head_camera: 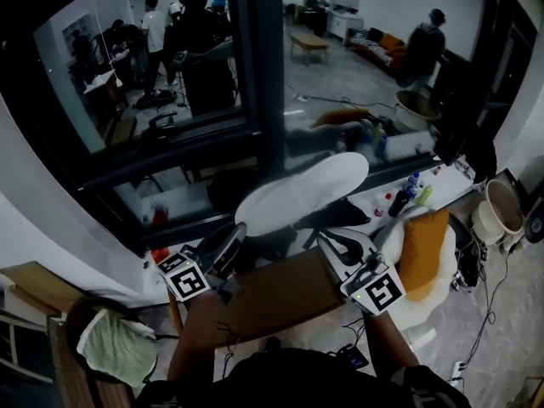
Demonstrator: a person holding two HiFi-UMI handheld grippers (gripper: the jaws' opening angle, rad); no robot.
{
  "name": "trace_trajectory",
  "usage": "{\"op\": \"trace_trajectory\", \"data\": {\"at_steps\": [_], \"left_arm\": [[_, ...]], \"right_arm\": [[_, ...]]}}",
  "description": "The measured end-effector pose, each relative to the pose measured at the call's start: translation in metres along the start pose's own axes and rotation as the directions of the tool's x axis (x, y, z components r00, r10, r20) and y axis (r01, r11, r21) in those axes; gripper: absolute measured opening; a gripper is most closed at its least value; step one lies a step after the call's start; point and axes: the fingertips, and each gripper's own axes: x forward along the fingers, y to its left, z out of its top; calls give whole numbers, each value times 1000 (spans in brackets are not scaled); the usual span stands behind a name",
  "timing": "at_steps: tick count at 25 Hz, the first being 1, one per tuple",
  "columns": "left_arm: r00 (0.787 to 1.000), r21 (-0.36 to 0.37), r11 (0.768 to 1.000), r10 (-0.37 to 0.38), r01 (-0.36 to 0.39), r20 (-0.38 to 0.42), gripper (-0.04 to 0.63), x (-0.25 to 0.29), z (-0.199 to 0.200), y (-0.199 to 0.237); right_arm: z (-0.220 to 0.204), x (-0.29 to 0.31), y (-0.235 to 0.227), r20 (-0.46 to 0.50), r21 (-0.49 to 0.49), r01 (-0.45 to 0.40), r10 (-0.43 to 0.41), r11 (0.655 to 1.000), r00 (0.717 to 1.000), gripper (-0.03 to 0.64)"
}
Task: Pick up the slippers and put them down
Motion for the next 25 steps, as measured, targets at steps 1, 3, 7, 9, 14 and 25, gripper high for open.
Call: {"op": "trace_trajectory", "data": {"at_steps": [1, 3, 7, 9, 14, 25], "left_arm": [[1000, -1, 1000, 2, -2, 3, 32, -1, -1, 1], [1000, -14, 1000, 4, -4, 5, 32, -1, -6, 4], [1000, -29, 999, 13, -13, 2, 32, -3, -14, 8], [1000, -29, 999, 18, -18, 4, 32, -4, -16, 10], [1000, -62, 998, 28, -28, 7, 32, -7, -29, 19], [988, -220, 966, 117, -137, -100, 32, -32, -121, 55]], "right_arm": [[-2, 1, 1, -2, 0, -2, 2, 1000, 1000, 26], [-10, 0, 0, -14, 11, -4, 4, 1000, 1000, 26], [-21, 0, 0, -34, 40, -10, 12, 999, 999, 26], [-26, 2, 0, -37, 55, -11, 13, 998, 999, 26], [-42, 0, 1, -51, 87, -11, 15, 996, 999, 26], [-141, -30, 31, -220, 275, 30, 33, 961, 975, 26]]}}
